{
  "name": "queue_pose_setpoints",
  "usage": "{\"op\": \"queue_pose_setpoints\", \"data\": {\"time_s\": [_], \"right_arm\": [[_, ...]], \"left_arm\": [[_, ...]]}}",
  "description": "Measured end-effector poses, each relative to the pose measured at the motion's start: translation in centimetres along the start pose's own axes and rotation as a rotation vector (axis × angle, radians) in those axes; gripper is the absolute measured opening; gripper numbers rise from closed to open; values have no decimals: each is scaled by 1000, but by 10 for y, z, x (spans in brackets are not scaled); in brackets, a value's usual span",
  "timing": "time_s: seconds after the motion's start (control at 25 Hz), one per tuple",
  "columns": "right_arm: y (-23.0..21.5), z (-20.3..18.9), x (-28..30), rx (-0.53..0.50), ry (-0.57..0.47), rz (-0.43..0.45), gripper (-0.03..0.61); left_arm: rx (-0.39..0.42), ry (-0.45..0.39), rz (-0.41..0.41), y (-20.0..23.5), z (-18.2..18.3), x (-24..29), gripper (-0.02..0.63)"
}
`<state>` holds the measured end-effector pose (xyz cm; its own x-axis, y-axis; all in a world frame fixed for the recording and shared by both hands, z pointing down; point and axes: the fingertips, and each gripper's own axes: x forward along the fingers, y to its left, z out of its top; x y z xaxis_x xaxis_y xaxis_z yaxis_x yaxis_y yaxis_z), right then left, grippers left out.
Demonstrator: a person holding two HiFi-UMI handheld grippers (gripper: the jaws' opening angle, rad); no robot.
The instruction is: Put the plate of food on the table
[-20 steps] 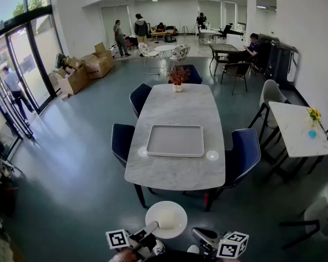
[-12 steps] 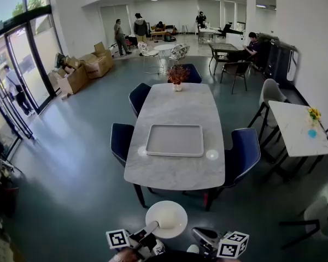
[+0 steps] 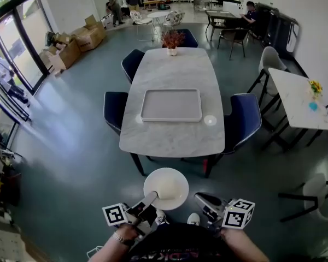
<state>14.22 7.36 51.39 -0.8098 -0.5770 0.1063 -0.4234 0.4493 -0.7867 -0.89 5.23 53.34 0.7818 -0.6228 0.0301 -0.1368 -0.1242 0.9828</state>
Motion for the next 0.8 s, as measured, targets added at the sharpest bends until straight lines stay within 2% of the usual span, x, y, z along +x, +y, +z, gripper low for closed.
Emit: {"op": "queue_pose_setpoints", "data": {"time_s": [0.12,0.2,0.28,0.4,0.8], "right_arm": [[2,13,2,32,-15,-2,14],[3,16,3,48,-5,2,22],[4,19,6,50,10,9,61],[-1,22,10,57,26,17,66],[-2,8,30,107,129,90,66]], "left_arm": [[-22,-6,-41,-19,-3,9,25],[-31,-9,-41,-23,-8,10,25],[-34,-14,-39,-25,-11,10,25],[-37,-21,-40,-26,-16,12,25],[-33,-38,-29,-22,-34,9,25]]}}
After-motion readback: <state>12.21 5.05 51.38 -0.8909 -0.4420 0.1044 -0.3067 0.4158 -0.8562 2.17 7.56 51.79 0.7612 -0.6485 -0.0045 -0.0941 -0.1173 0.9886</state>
